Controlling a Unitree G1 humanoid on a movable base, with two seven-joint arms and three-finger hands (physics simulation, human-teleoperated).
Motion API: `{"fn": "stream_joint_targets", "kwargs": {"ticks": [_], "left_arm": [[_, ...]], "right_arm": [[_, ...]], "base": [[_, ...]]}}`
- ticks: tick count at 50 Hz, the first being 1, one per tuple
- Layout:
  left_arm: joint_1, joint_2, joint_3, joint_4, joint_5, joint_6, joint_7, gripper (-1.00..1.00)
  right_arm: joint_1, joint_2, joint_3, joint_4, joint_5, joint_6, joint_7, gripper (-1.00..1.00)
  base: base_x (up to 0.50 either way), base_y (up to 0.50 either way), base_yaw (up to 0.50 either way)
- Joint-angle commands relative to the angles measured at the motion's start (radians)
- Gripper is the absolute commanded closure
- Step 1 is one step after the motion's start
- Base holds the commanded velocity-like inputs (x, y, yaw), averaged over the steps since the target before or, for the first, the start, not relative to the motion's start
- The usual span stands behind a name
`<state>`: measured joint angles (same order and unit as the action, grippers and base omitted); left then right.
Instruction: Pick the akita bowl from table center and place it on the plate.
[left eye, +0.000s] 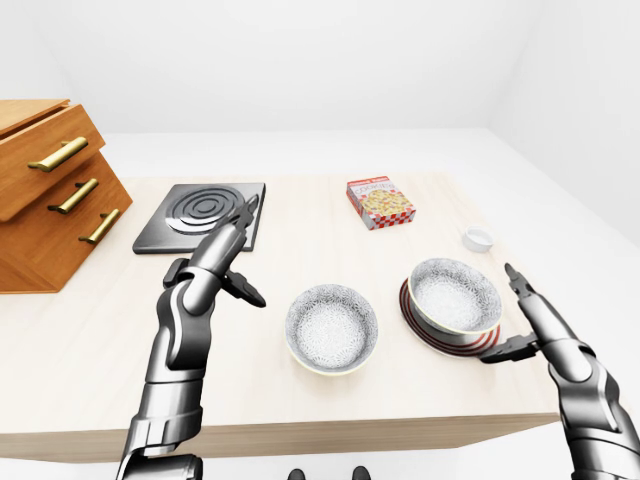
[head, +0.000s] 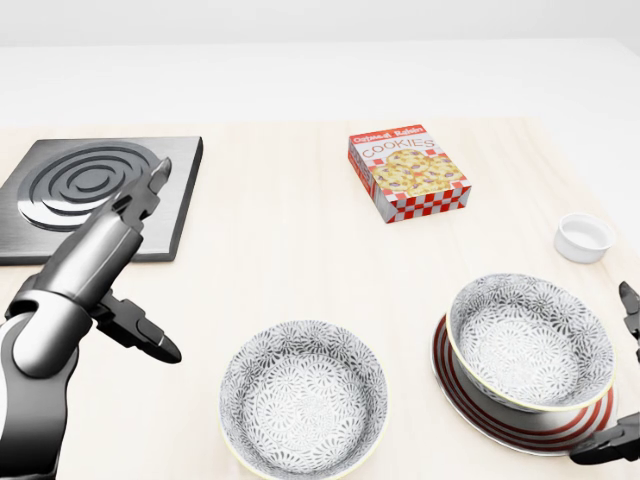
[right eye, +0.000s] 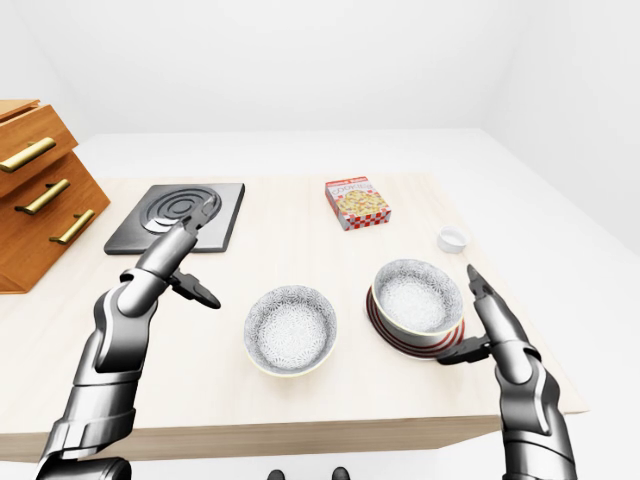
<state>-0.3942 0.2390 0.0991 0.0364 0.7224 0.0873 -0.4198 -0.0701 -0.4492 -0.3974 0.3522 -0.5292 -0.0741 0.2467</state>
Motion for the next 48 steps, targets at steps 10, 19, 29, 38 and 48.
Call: {"fn": "stream_joint_targets", "kwargs": {"ticks": [10,19,29,38,48], "left_arm": [[-0.007,0.005,0.016,-0.039,-0.036,0.000,-0.007,-1.00],[0.022,-0.014,0.037,-0.142,-0.113,0.000,-0.002,-1.00],[0.046,-0.041,0.050,-0.208,-0.269,0.000,0.066,-1.00],[0.055,-0.055,0.045,-0.264,-0.372,0.000,0.135,-1.00],[0.062,-0.050,0.037,-0.210,-0.411,0.000,0.162,-1.00]], "right_arm": [[0.083,0.155,-0.101,-0.696,0.130,0.161,0.371,-1.00],[-0.058,0.189,-0.035,-0.883,0.246,0.161,0.380,-1.00],[-0.149,0.246,0.108,-0.770,0.393,0.161,0.082,-1.00],[-0.105,0.290,0.147,-0.748,0.527,0.161,-0.040,-1.00],[-0.062,0.324,0.211,-0.696,0.548,0.161,-0.081,-1.00]], "base": [[0.00,0.00,0.00],[0.00,0.00,0.00],[0.00,0.00,0.00],[0.00,0.00,0.00],[0.00,0.00,0.00]]}}
